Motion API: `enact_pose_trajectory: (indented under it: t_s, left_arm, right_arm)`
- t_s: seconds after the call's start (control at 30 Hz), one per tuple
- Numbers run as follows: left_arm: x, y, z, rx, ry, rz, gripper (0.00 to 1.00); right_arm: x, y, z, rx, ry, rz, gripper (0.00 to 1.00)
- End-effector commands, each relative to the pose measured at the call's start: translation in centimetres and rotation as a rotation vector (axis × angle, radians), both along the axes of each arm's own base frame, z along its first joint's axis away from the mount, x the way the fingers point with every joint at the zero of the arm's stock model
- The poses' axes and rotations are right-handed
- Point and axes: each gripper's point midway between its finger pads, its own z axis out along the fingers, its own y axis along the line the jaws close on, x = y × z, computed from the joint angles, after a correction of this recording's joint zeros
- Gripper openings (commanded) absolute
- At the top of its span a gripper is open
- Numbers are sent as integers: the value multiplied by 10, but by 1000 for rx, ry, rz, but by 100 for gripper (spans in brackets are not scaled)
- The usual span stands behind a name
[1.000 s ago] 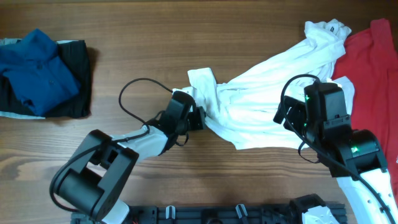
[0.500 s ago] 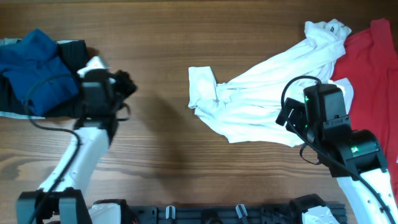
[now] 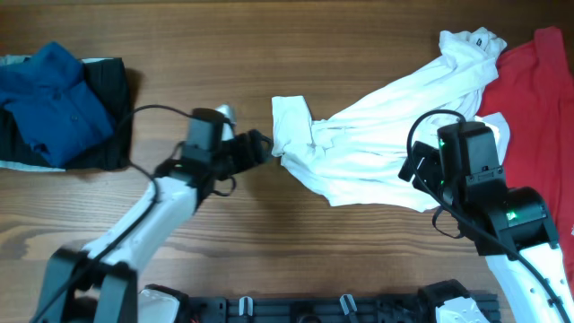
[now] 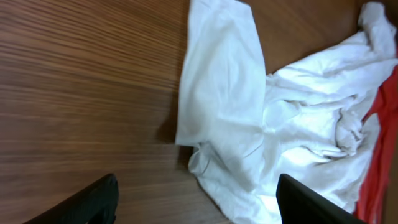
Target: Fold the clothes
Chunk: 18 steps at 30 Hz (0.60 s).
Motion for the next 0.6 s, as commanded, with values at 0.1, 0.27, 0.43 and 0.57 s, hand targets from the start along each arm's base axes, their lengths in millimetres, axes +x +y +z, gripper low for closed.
enact_pose_trajectory:
  t_s: [0.1,0.27,0.43,0.57]
  left_arm:
    - [1,-52,-51,5,46,-18,78]
    - [0,-80,-73,-7,25,-77,77]
    - [-1,-89,-79,-9,11,-97,5]
    - [9,-77,-68,-3,-24,-78,4]
  right_arm:
    - [-1,-4,4,-2,-14,-32,100]
    - [-1,-4,4,-3,-14,-32,100]
    - [-1,-4,4,-3,-14,-31,100]
    - [-1,-5,4,-4,-12,-31,100]
